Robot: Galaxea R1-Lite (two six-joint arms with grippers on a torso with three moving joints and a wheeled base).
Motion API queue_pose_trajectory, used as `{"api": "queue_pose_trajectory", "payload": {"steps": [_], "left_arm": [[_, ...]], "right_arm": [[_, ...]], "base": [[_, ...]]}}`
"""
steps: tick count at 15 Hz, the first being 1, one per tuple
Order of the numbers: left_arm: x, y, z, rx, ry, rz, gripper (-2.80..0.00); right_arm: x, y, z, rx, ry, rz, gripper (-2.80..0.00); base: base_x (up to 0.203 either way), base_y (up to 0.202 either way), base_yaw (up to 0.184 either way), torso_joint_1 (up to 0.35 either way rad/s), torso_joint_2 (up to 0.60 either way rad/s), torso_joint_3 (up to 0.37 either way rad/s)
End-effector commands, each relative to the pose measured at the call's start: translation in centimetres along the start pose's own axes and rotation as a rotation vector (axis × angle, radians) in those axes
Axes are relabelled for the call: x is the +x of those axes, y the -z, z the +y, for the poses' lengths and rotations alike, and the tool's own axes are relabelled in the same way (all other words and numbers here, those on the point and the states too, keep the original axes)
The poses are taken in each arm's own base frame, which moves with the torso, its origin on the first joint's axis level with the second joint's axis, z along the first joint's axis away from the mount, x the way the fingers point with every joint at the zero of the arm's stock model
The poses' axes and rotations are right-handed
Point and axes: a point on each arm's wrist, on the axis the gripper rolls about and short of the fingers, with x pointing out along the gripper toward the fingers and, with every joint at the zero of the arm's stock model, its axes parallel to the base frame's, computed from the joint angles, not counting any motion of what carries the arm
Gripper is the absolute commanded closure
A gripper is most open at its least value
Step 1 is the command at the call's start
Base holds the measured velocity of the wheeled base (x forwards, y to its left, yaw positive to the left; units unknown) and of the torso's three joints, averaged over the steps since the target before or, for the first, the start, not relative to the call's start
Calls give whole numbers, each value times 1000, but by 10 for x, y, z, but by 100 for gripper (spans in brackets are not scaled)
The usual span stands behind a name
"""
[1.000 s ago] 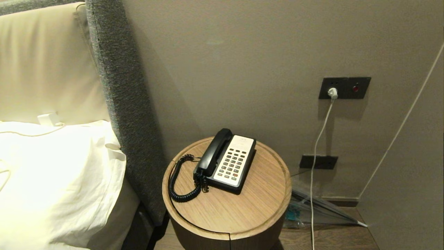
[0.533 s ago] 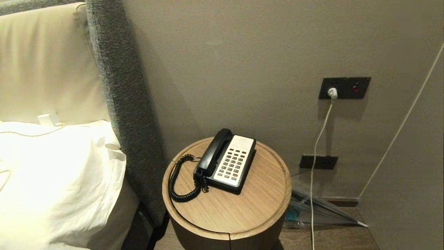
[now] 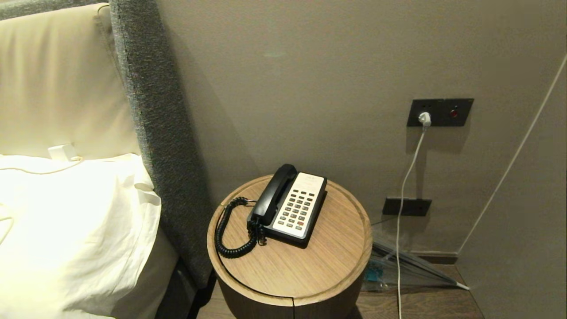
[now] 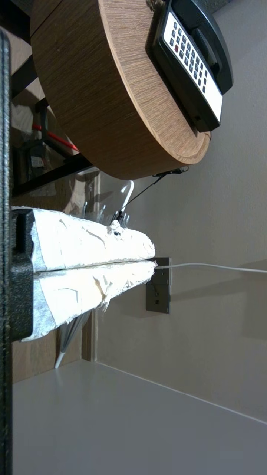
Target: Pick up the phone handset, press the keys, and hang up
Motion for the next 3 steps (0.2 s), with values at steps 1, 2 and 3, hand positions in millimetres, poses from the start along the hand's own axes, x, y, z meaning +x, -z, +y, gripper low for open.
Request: {"api": "queue_pose_trajectory", "payload": {"steps": [1, 2, 3], "left_arm": [[2, 11, 0, 0, -1, 41, 0], [2, 11, 0, 0, -1, 41, 0], [2, 11, 0, 0, -1, 41, 0]], "right_arm": [[1, 6, 0, -4, 0, 19, 0], [1, 5, 0, -6, -4, 18, 0], [1, 5, 0, -8, -4, 18, 0]], "base": [[0, 0, 0, 0, 0, 0], [0, 0, 0, 0, 0, 0], [0, 0, 0, 0, 0, 0]]}}
